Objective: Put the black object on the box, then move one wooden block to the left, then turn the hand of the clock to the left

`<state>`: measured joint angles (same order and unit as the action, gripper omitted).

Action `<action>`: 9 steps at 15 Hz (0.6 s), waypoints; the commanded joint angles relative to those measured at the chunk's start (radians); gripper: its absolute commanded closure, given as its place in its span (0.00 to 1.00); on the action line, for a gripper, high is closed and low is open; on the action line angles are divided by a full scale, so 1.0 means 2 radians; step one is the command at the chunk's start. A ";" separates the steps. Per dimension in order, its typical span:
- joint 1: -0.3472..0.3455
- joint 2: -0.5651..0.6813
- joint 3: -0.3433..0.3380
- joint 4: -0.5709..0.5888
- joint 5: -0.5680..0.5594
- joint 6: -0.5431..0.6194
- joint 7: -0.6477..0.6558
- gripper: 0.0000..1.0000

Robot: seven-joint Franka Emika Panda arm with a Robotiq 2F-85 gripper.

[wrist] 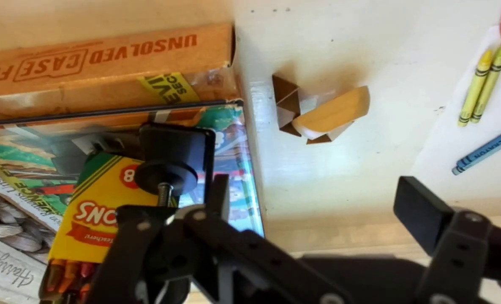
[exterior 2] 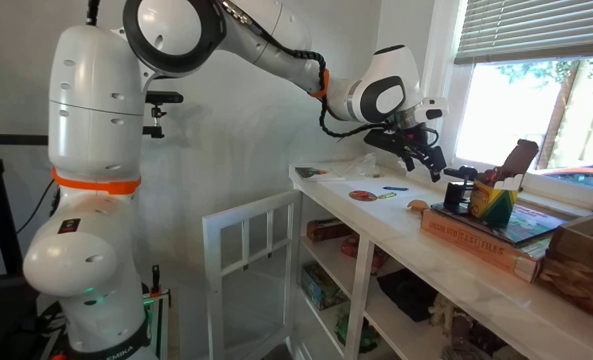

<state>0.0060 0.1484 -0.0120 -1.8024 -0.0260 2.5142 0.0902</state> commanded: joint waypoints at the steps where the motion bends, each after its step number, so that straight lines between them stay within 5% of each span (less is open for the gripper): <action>1: 0.017 0.018 -0.010 0.014 -0.047 -0.010 0.106 0.00; 9: 0.028 0.049 -0.002 0.028 -0.014 -0.017 0.179 0.00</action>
<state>0.0487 0.2080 -0.0114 -1.7853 -0.0846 2.5117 0.4102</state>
